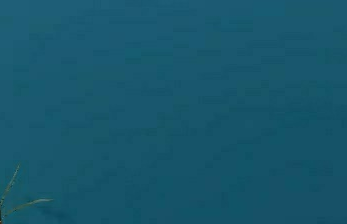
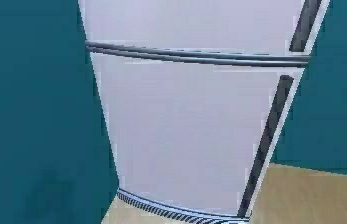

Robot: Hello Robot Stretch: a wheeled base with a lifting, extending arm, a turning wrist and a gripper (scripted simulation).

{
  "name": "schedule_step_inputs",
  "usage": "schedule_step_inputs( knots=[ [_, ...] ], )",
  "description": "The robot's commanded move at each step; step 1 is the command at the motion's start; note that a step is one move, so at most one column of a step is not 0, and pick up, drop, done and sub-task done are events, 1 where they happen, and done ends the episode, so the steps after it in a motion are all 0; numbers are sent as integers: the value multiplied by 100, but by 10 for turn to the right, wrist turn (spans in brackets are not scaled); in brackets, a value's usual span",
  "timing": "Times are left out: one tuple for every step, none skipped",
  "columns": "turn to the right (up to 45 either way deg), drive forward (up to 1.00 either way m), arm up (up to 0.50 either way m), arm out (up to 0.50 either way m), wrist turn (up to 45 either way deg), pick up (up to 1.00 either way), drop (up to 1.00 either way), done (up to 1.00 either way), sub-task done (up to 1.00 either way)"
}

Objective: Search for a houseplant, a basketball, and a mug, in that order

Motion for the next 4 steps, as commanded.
schedule_step_inputs(
  knots=[
    [-450,0,0,0,0,0,0,0,0],
    [0,0,0,0,0,0,0,0,100],
    [-450,0,0,0,0,0,0,0,0],
    [-180,0,0,0,0,0,0,0,0]
  ],
)
